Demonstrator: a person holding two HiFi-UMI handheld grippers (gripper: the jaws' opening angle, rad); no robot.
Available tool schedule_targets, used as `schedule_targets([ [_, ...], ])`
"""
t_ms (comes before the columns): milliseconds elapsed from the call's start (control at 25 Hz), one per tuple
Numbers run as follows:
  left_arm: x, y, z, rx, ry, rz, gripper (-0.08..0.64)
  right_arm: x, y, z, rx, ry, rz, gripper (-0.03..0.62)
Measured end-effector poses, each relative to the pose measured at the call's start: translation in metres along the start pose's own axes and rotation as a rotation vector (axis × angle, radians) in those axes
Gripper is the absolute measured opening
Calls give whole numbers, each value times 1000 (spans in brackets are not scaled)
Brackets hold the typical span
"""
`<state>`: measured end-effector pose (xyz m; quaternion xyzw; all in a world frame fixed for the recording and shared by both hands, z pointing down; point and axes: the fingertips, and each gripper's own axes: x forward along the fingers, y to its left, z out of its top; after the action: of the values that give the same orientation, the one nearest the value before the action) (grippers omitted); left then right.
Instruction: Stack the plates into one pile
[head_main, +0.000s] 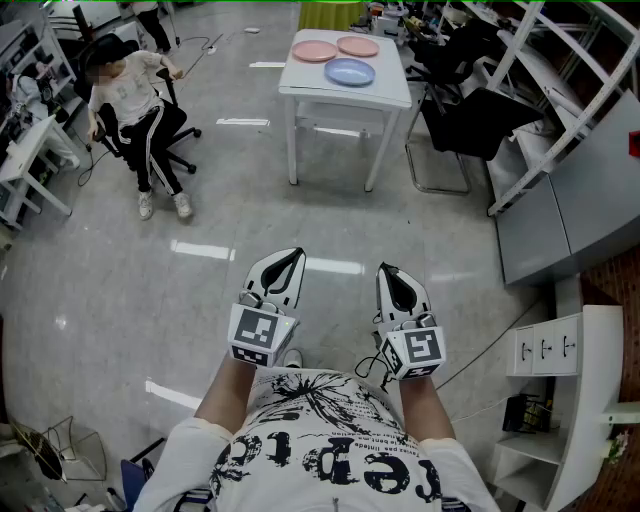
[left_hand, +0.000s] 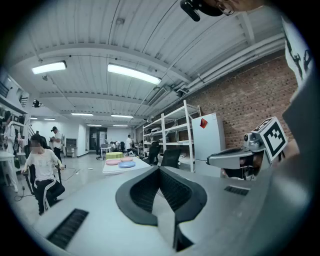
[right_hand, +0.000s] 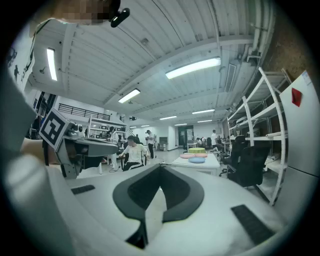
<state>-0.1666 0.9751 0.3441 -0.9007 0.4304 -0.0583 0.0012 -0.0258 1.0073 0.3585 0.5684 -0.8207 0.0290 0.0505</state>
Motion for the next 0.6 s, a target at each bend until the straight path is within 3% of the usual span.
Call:
schedule_targets([
  [440, 18, 10, -10, 4, 28, -27, 6, 22, -4, -10, 7, 36, 20, 6],
  [600, 22, 19, -14, -8, 36, -38, 6, 30, -4, -9, 52, 28, 7, 6],
])
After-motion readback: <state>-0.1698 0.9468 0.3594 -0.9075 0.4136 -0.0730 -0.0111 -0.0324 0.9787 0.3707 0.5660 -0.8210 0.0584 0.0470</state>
